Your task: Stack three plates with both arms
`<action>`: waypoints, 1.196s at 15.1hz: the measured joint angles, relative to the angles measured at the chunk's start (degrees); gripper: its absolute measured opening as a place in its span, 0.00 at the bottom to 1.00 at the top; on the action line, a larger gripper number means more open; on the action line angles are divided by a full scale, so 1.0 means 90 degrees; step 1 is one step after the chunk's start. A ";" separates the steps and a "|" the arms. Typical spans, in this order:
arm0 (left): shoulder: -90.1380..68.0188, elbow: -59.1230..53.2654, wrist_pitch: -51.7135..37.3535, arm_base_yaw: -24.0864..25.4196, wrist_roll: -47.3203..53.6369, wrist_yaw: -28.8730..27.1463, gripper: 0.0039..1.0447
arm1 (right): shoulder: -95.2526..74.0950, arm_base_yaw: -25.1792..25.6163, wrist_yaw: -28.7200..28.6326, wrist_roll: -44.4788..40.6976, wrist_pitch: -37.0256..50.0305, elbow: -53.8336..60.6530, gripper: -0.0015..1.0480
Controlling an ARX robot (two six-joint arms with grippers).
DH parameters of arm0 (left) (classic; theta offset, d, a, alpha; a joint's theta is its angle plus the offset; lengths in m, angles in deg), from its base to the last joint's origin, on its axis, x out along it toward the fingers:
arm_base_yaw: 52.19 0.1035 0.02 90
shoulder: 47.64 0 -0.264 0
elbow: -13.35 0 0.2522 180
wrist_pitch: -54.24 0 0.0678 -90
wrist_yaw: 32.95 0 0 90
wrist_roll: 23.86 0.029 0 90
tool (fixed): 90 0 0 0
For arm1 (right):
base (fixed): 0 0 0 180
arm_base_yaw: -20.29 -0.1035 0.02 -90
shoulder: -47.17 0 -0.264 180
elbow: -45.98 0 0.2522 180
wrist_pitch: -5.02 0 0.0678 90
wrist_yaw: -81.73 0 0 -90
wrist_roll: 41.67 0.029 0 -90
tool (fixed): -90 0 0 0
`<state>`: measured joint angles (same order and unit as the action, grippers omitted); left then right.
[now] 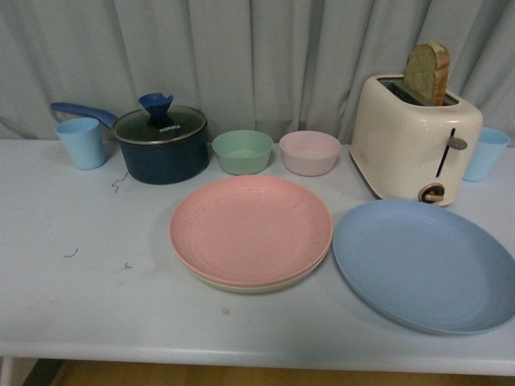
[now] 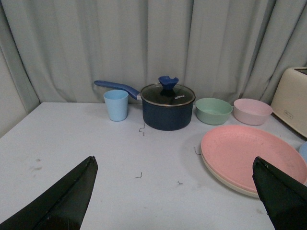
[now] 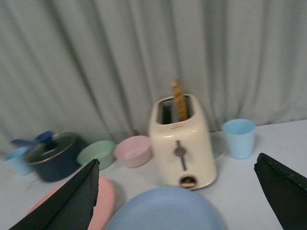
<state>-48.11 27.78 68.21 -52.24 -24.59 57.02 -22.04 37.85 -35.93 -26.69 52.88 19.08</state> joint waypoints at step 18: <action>0.0000 0.0000 -0.0002 0.0000 0.0010 0.0000 0.94 | -0.5943 -0.1821 0.3660 -0.0289 -0.3684 -0.4102 0.94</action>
<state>-48.11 27.78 68.18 -52.24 -24.51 57.02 -75.52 21.46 -2.99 -29.29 19.73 -17.84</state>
